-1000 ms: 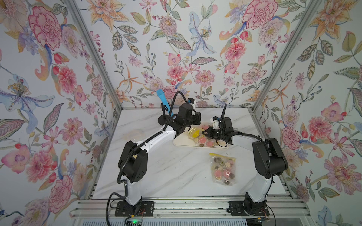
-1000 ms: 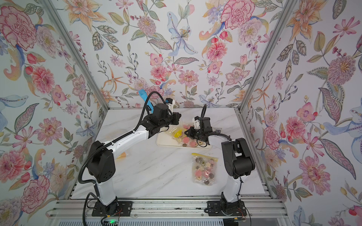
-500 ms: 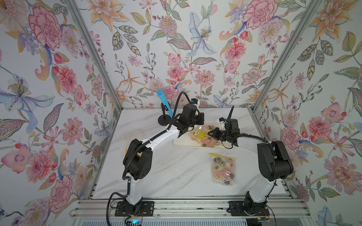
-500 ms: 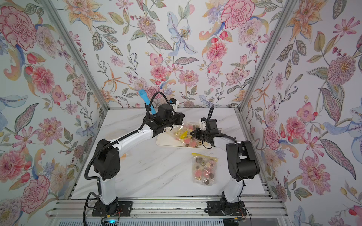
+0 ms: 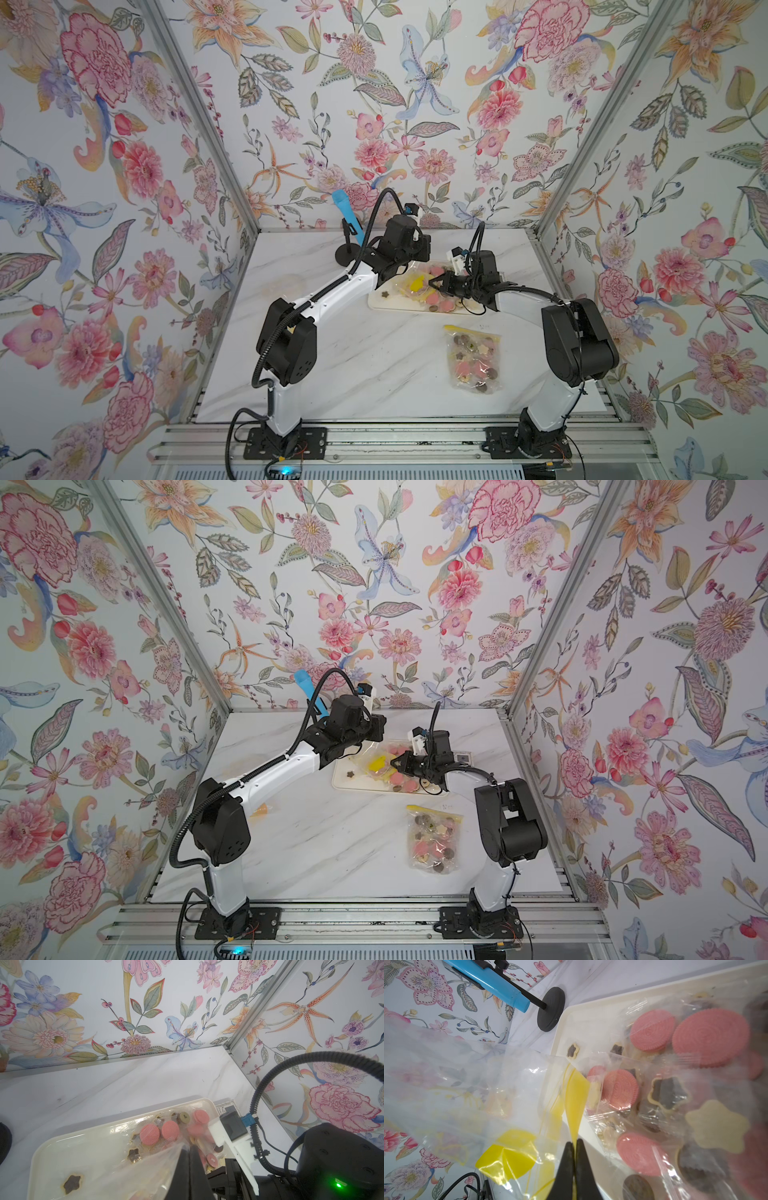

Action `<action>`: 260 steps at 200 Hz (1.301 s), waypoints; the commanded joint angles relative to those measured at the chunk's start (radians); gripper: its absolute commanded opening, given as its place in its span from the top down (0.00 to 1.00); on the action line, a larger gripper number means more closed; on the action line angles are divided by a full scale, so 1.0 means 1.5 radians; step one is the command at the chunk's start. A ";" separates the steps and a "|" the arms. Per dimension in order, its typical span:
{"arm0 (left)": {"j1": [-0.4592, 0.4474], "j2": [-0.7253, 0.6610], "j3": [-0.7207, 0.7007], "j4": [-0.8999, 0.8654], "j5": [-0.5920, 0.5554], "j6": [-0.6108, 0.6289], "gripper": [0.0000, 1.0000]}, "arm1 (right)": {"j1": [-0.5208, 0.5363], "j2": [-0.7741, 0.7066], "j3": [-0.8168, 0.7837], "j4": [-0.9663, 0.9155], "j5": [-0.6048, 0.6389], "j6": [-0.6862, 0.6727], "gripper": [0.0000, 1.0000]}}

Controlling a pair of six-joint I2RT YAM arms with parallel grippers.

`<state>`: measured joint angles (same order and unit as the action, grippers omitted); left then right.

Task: Pour cookies out of the ziploc bag
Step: 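Pour the cookies out of the ziploc bag onto the tray, then place the ziploc bag at the center of the board.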

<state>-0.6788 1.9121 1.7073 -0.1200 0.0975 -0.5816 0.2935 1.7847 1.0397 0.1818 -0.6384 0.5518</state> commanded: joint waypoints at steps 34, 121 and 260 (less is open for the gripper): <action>0.026 -0.079 -0.061 0.055 0.011 0.004 1.00 | 0.007 0.002 0.006 0.005 0.010 0.014 1.00; 0.041 -0.175 -0.195 0.144 0.037 -0.025 1.00 | 0.016 -0.064 -0.022 0.011 0.029 0.033 1.00; 0.117 -0.402 -0.420 0.192 -0.013 -0.038 1.00 | 0.029 -0.211 -0.100 -0.028 0.107 0.046 0.09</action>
<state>-0.5499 1.3758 1.1217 0.1516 0.1123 -0.6357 0.3279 1.5230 0.9329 0.1577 -0.5152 0.6010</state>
